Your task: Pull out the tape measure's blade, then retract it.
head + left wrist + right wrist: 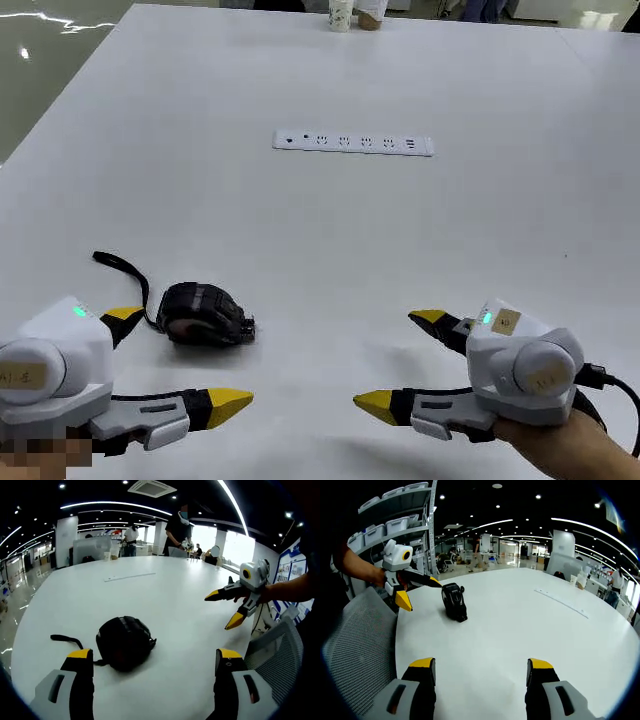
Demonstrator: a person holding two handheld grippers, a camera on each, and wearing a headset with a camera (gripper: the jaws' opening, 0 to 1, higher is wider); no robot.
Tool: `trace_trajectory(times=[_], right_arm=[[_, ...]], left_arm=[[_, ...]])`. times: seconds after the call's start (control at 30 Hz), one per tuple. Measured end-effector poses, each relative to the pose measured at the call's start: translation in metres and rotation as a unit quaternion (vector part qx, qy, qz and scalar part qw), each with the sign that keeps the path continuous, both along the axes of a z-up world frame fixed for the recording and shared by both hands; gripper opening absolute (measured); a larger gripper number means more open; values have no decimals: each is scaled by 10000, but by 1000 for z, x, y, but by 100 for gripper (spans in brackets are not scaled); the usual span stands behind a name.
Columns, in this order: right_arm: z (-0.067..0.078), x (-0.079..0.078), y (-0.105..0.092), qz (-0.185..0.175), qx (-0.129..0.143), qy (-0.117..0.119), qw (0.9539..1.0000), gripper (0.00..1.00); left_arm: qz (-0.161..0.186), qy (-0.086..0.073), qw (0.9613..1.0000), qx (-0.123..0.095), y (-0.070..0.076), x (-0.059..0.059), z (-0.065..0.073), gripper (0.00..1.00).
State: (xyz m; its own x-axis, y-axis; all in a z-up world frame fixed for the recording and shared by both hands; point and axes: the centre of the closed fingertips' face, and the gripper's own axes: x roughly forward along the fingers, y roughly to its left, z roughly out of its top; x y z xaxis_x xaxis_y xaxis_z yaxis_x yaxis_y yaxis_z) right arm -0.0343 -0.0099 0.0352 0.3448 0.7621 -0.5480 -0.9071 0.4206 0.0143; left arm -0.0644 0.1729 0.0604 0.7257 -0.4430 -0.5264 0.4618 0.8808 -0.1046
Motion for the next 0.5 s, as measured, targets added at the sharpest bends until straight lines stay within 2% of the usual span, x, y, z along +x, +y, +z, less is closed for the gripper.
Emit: trace_trajectory(times=[0.13, 0.2, 0.3, 0.37, 0.43, 0.5], right_arm=[[2, -5, -3, -87, 67, 7, 9999, 74], [3, -8, -4, -126, 80, 8, 9999, 75], [6, -9, -7, -287, 144, -38, 9995, 79], [5, -11, -9, -365, 155, -3, 9992, 83], [6, -13, -11, -383, 155, -15, 9991, 83], [7, -15, -12, -423, 190, -6, 9989, 83]], left_arm=[[-95, -27, 9999, 68, 0, -6, 2, 99], [-116, -14, 9999, 31, 0, -8, 2, 99], [-172, -103, 9998, 46, 0, -12, 6, 99], [-184, -105, 9998, 31, -1, -13, 7, 99], [-205, -135, 9997, 82, 0, -15, 8, 99], [-228, -194, 9995, 24, -1, -17, 11, 99]])
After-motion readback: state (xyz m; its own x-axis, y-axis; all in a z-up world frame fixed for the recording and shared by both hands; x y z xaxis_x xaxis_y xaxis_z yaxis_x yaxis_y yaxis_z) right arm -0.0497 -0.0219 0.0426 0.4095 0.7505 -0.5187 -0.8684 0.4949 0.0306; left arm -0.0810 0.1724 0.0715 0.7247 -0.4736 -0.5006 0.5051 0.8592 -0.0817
